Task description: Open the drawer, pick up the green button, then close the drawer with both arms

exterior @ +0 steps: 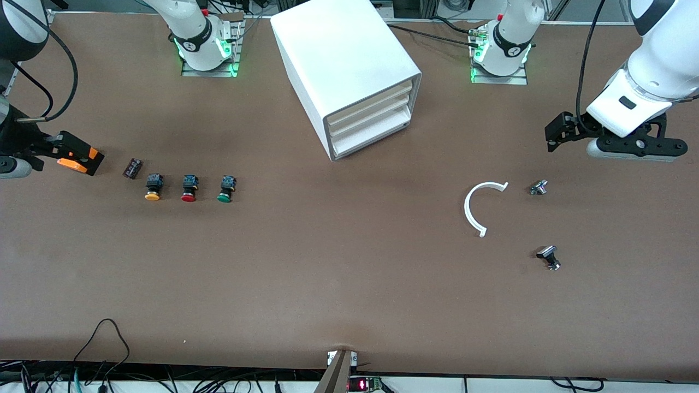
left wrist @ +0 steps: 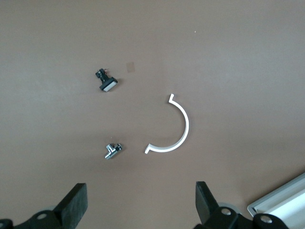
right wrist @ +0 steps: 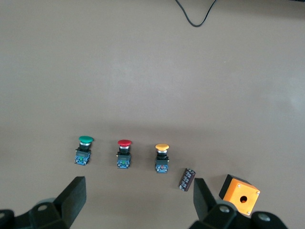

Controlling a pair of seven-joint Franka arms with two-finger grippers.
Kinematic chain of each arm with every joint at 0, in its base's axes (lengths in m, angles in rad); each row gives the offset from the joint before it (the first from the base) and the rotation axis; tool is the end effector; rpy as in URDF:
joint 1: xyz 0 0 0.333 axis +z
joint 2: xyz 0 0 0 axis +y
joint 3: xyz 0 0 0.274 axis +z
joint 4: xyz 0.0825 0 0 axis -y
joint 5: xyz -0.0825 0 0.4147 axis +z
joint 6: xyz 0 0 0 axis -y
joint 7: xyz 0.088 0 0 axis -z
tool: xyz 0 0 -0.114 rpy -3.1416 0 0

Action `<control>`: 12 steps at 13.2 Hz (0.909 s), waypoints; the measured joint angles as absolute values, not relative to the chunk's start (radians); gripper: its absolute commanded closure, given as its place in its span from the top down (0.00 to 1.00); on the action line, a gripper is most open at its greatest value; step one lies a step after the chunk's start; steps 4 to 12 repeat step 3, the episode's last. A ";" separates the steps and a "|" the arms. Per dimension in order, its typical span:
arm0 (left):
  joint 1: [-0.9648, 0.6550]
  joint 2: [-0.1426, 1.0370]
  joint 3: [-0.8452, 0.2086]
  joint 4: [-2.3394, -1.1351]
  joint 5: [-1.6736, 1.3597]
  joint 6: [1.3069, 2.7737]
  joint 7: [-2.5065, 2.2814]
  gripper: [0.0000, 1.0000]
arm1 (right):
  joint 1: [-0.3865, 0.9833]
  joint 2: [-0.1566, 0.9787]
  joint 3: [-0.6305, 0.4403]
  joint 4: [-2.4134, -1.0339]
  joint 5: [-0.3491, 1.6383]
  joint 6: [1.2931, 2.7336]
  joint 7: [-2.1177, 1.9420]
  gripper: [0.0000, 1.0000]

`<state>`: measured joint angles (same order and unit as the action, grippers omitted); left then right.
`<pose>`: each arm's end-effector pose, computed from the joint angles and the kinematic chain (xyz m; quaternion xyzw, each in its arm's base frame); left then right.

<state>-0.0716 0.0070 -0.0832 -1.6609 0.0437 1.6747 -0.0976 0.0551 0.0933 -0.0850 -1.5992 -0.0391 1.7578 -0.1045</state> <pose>0.5876 -0.0870 0.5350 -0.9993 0.0308 -0.0061 0.0208 0.6242 -0.0207 0.5220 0.9984 0.0406 0.0312 0.0254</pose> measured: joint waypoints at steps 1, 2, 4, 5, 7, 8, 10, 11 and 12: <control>-0.067 0.010 -0.079 -1.659 0.044 1.669 -0.098 1.00 | 0.055 0.097 -0.085 -1.593 -0.039 1.758 -0.101 1.00; -0.059 0.014 -0.077 -1.658 0.044 1.669 -0.098 1.00 | 0.055 0.100 -0.085 -1.589 -0.036 1.758 -0.085 1.00; -0.052 0.018 -0.076 -1.657 0.044 1.669 -0.098 1.00 | 0.055 0.103 -0.085 -1.585 -0.035 1.758 -0.063 1.00; -0.052 0.018 -0.076 -1.657 0.044 1.669 -0.098 1.00 | 0.055 0.103 -0.085 -1.585 -0.035 1.758 -0.063 1.00; -0.052 0.018 -0.076 -1.657 0.044 1.669 -0.098 1.00 | 0.055 0.103 -0.085 -1.585 -0.035 1.758 -0.063 1.00; -0.052 0.018 -0.076 -1.657 0.044 1.669 -0.098 1.00 | 0.055 0.103 -0.085 -1.585 -0.035 1.758 -0.063 1.00; -0.052 0.018 -0.076 -1.657 0.044 1.669 -0.098 1.00 | 0.055 0.103 -0.085 -1.585 -0.035 1.758 -0.063 1.00; -0.052 0.018 -0.076 -1.657 0.044 1.669 -0.098 1.00 | 0.055 0.103 -0.085 -1.585 -0.035 1.758 -0.063 1.00; -0.052 0.018 -0.076 -1.657 0.044 1.669 -0.098 1.00 | 0.055 0.103 -0.085 -1.585 -0.035 1.758 -0.063 1.00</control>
